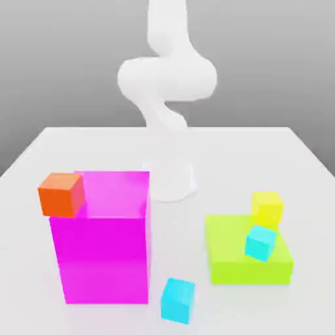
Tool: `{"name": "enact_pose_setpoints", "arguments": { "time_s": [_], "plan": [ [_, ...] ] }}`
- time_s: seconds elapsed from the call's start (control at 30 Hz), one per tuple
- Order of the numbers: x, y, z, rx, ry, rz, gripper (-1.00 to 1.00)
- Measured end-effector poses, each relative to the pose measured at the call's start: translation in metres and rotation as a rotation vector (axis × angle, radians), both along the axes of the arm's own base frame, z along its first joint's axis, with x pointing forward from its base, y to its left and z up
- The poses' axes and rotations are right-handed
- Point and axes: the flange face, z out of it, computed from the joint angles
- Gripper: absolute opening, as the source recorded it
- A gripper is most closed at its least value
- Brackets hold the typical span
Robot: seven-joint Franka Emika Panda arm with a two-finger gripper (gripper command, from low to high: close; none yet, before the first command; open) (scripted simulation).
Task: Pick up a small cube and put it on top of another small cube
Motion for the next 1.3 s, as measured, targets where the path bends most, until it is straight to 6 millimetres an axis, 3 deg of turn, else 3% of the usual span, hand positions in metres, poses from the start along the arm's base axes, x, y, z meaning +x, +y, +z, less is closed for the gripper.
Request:
{"name": "enact_pose_setpoints", "arguments": {
  "time_s": [0.23, 0.47, 0.67, 0.87, 1.1, 1.13, 1.3],
  "plan": [
    [0.067, 0.006, -0.115, -0.131, 0.172, 0.269, 0.0],
    [0.098, 0.017, -0.238, -0.249, 0.326, 0.542, 0.0],
    [0.099, 0.024, -0.343, -0.343, 0.452, 0.783, 0.0],
    [0.077, 0.024, -0.441, -0.431, 0.576, 1.03, 0.0],
    [0.064, 0.021, -0.53, -0.465, 0.625, 1.132, 0.0],
    [0.063, 0.021, -0.538, -0.464, 0.626, 1.132, -1.0],
    [0.063, 0.021, -0.539, -0.462, 0.628, 1.133, -1.0]
  ]
}}
